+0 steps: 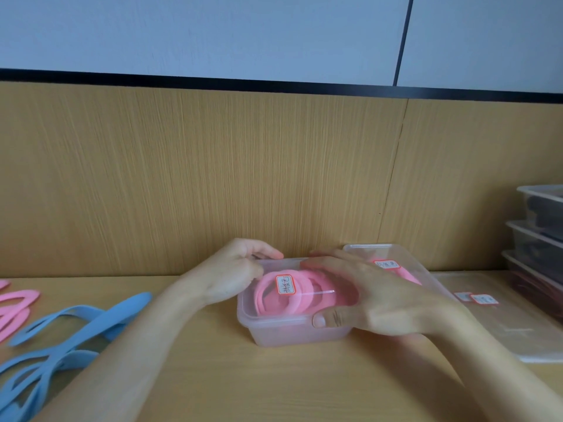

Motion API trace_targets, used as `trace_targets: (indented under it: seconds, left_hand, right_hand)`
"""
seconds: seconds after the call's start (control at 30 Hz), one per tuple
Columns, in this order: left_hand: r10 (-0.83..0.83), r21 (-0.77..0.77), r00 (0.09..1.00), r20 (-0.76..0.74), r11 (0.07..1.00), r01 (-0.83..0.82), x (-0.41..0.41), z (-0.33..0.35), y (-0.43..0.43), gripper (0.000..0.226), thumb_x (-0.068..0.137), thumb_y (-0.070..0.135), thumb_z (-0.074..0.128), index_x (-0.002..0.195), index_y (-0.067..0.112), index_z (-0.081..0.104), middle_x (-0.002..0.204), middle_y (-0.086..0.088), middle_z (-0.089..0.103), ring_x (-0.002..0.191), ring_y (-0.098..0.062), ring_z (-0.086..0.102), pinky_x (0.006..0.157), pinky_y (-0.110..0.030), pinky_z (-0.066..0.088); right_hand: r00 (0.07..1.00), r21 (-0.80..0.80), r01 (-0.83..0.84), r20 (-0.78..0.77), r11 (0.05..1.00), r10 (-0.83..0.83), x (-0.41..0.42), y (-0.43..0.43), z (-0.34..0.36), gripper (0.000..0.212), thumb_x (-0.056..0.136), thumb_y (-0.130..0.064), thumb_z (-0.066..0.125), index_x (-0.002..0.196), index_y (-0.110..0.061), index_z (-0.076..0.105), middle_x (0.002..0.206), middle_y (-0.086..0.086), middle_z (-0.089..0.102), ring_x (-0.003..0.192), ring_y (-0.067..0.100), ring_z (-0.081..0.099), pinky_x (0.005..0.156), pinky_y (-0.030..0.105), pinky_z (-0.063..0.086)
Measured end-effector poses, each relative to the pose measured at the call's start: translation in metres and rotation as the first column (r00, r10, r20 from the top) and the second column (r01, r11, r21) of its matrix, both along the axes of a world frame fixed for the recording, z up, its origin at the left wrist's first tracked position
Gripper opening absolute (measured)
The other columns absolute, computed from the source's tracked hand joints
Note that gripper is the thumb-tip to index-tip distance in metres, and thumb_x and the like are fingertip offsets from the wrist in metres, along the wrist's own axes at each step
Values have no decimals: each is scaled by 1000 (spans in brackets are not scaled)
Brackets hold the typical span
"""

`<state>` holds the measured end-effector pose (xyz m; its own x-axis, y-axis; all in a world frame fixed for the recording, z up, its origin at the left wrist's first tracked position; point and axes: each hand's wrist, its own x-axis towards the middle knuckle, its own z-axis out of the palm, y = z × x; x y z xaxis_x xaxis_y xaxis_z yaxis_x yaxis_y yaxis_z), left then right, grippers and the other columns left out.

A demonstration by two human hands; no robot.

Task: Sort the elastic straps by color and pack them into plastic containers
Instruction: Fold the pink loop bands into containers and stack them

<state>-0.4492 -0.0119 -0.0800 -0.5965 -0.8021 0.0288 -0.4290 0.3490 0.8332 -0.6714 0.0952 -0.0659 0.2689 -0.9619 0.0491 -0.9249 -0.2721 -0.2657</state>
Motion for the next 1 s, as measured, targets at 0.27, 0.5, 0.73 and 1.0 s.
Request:
trace_targets:
  seconds: [0.27, 0.5, 0.73, 1.0]
  left_hand:
    - [27, -309, 954, 299, 949, 70, -19, -8, 20, 48, 101, 19, 38, 147, 29, 44, 150, 10, 45, 137, -11, 37, 114, -33, 32]
    - [5, -330, 939, 343, 937, 115, -18, -9, 18, 52, 104, 43, 38, 155, 37, 33, 159, 20, 32, 145, -3, 22, 112, -23, 19]
    - [-25, -329, 945, 326, 934, 138, -8, -11, 1, 48, 104, 48, 39, 152, 43, 37, 155, 29, 34, 142, 5, 21, 117, -22, 16]
    - [-29, -330, 955, 296, 935, 131, 8, -10, -11, 52, 100, 55, 47, 150, 42, 43, 149, 28, 41, 139, 6, 28, 120, -28, 22]
  right_hand:
    - [996, -23, 38, -74, 999, -40, 3, -5, -6, 68, 99, -15, 62, 157, -24, 29, 160, -5, 30, 148, 15, 24, 121, 28, 16]
    - [992, 45, 74, -107, 996, -69, 10, 4, -21, 113, 66, -99, 18, 160, -38, -4, 168, -18, -8, 152, 0, -14, 123, 29, -12]
    - [968, -69, 90, -229, 994, -104, 31, -2, -26, 113, 75, -93, 17, 161, -21, 5, 157, 1, 25, 147, 25, 18, 125, 40, 7]
    - [986, -31, 88, -138, 996, -91, 44, -23, -24, 105, 74, -95, 19, 154, -27, 16, 140, 0, 38, 134, 24, 32, 118, 41, 22]
